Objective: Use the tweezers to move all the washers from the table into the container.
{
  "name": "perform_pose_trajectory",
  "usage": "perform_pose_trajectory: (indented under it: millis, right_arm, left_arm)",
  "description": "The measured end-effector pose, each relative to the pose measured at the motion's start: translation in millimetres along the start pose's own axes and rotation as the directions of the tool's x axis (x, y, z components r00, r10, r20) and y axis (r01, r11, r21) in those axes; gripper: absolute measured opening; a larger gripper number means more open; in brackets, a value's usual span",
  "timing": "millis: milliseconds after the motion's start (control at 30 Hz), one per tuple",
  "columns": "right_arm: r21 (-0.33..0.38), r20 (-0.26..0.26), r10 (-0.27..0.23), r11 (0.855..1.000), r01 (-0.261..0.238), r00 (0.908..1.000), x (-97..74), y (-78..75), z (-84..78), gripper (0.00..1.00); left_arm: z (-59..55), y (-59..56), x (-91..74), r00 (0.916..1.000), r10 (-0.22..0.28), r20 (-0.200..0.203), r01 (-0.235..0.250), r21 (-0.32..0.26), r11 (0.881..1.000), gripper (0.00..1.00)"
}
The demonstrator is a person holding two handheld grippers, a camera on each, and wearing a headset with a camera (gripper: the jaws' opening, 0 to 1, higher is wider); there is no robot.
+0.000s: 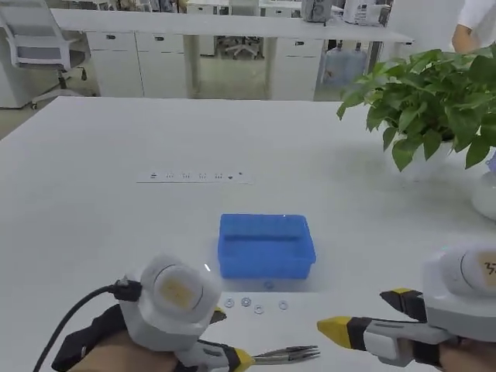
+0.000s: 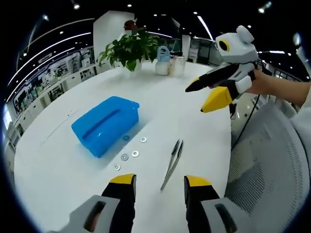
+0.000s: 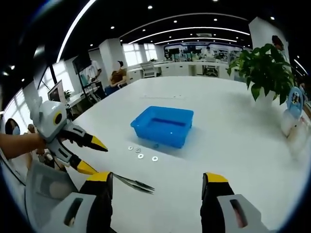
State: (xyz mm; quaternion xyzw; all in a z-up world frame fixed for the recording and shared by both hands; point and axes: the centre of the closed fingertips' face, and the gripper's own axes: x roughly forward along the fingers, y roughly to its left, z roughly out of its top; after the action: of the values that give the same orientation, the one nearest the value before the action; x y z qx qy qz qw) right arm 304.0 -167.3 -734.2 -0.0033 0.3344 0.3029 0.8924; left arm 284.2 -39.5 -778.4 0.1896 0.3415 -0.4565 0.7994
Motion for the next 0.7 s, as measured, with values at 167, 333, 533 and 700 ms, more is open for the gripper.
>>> perform_pose_trajectory:
  millis: [167, 333, 533, 700]
  right_arm:
    - [0.005, -0.003, -0.004, 1.0, 0.004, 1.0, 0.5, 0.5, -2.2, 0.73]
    - [0.004, -0.013, -0.007, 1.0, 0.007, 0.9999, 2.2, 1.2, -5.4, 0.72]
    - [0.016, -0.022, 0.002, 1.0, -0.002, 0.9998, 6.1, 3.2, -9.4, 0.71]
    - [0.019, -0.039, 0.018, 1.0, -0.018, 0.9991, 8.3, 6.1, -12.6, 0.66]
  left_arm:
    - [-12.3, -3.4, 14.5, 0.9975, -0.047, -0.052, 0.05, 0.052, 0.997, 0.3]
    - [-19.6, -7.0, 22.4, 0.9936, -0.08, -0.08, 0.087, 0.094, 0.992, 0.2]
    - [-31.4, -5.2, 34.2, 0.9886, -0.081, -0.127, 0.1, 0.147, 0.984, 0.13]
    - [-32.9, -6.2, 37.3, 0.9873, -0.096, -0.127, 0.118, 0.182, 0.976, 0.09]
